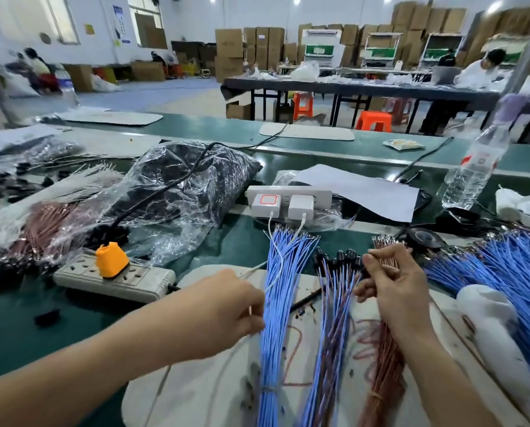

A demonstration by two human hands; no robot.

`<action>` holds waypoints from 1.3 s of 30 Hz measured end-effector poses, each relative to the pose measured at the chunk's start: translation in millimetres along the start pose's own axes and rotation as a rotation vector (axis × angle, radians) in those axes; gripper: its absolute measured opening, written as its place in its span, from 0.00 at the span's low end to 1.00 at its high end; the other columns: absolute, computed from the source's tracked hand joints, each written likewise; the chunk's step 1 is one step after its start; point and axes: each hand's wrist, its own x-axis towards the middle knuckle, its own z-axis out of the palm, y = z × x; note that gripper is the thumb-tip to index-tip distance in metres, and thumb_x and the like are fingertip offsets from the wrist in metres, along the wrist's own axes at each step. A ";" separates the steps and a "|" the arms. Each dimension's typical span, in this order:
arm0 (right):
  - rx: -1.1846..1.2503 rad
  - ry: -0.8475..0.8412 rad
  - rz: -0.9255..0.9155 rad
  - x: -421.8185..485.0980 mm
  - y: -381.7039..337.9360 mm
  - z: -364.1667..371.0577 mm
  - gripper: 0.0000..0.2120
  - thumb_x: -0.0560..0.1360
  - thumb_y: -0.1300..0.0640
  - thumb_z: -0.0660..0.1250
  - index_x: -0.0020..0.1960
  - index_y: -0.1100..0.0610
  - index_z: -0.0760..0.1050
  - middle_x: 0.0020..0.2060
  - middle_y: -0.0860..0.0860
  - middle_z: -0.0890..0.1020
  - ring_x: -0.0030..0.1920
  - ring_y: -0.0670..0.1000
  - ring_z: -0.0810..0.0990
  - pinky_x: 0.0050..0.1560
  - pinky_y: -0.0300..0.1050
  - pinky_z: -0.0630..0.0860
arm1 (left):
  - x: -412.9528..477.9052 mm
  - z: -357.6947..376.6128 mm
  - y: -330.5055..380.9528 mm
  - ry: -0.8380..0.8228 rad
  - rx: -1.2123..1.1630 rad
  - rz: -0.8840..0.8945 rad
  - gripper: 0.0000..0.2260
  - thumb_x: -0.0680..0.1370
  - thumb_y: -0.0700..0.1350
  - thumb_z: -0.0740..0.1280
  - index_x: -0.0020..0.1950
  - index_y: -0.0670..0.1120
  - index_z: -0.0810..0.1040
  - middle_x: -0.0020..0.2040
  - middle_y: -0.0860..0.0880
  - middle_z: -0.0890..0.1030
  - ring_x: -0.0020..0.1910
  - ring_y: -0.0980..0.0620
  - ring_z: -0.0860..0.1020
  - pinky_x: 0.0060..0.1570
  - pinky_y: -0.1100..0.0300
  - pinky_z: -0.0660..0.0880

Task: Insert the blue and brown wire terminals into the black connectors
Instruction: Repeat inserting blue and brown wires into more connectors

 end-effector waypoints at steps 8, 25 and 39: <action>-0.049 -0.027 -0.035 -2.5 2.8 10.9 0.08 0.77 0.62 0.65 0.42 0.55 0.69 0.27 0.57 0.78 0.24 0.57 0.80 0.24 0.48 0.78 | 51.5 21.5 -11.6 0.045 0.137 -0.231 0.15 0.80 0.53 0.61 0.58 0.43 0.77 0.52 0.43 0.80 0.50 0.43 0.79 0.45 0.57 0.75; -0.321 0.009 -0.066 -5.9 5.9 16.6 0.21 0.77 0.66 0.65 0.69 0.56 0.70 0.53 0.48 0.78 0.32 0.42 0.82 0.33 0.29 0.76 | 79.8 37.0 -19.4 0.160 -0.151 -0.327 0.12 0.75 0.54 0.70 0.43 0.45 0.82 0.42 0.49 0.81 0.44 0.50 0.78 0.41 0.59 0.72; 0.305 -0.610 0.294 -34.9 -11.5 43.5 0.16 0.70 0.49 0.67 0.41 0.63 0.83 0.35 0.61 0.82 0.26 0.51 0.75 0.24 0.37 0.69 | 51.3 4.3 5.0 0.164 -0.790 0.122 0.07 0.74 0.39 0.71 0.36 0.45 0.79 0.39 0.46 0.77 0.30 0.50 0.79 0.33 0.60 0.78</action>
